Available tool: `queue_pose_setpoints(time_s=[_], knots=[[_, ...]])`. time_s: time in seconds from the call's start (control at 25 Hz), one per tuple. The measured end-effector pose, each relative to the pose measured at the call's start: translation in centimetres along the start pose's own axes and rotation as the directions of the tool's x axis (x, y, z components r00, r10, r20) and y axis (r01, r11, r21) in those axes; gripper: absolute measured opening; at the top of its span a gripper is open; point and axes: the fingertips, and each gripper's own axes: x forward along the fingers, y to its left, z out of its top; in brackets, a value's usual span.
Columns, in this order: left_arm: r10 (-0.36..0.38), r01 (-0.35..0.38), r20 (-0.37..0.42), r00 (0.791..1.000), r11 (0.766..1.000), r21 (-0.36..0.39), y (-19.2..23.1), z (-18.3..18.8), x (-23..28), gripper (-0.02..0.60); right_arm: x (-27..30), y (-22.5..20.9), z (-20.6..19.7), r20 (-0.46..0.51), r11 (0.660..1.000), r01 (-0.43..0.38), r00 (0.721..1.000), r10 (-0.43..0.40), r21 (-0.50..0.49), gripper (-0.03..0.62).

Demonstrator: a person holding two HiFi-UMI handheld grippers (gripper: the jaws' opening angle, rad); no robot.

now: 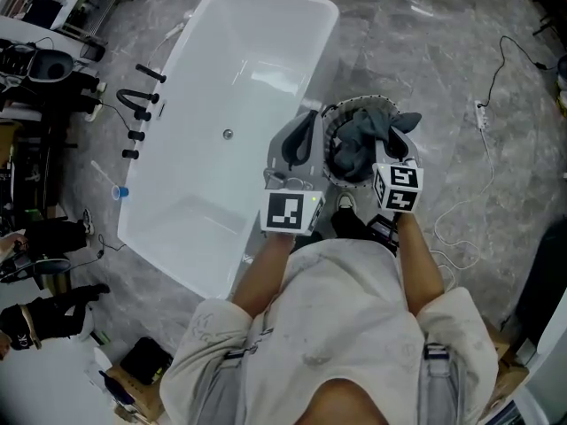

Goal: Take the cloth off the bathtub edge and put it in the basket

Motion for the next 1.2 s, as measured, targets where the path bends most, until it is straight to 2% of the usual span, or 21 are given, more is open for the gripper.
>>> queue_pose_setpoints(time_s=[0.24,0.48,0.68,0.88,0.96,1.04,1.12,1.2], knots=[[0.025,-0.026,-0.033,0.999,0.999,-0.038,-0.1,-1.3,-0.4,-0.003,2.4,0.4,-4.1,-0.131,1.0,-0.031,0.991,0.03,-0.005,0.075],[0.037,-0.041,-0.069,0.997,0.998,-0.049,-0.3,-2.7,-0.5,-0.003,4.3,0.3,-7.8,-0.297,0.997,-0.074,0.953,0.066,-0.016,0.08],[0.046,-0.051,-0.094,0.994,0.997,-0.052,0.0,-3.6,-0.5,-0.003,5.2,0.5,-9.7,-0.367,0.995,-0.1,0.925,0.097,0.012,0.084],[0.053,-0.06,-0.116,0.992,0.996,-0.064,-0.1,-4.7,-0.2,-0.003,5.6,0.1,-11.3,-0.401,0.995,-0.099,0.911,0.095,0.009,0.088],[0.053,-0.061,-0.125,0.991,0.996,-0.065,-0.1,-5.0,-0.1,-0.003,5.7,0.3,-12.0,-0.419,0.994,-0.109,0.901,0.112,0.03,0.1],[0.05,-0.059,-0.131,0.99,0.996,-0.065,0.0,-5.2,0.1,-0.003,5.8,0.5,-12.8,-0.442,0.992,-0.123,0.888,0.125,0.033,0.14],[0.048,-0.057,-0.133,0.99,0.996,-0.068,0.0,-5.4,0.3,-0.003,5.9,0.5,-13.5,-0.464,0.991,-0.133,0.878,0.116,-0.006,0.192],[0.047,-0.057,-0.14,0.989,0.996,-0.068,0.1,-5.8,0.6,-0.003,6.1,0.3,-13.9,-0.471,0.99,-0.138,0.876,0.104,-0.039,0.201]])
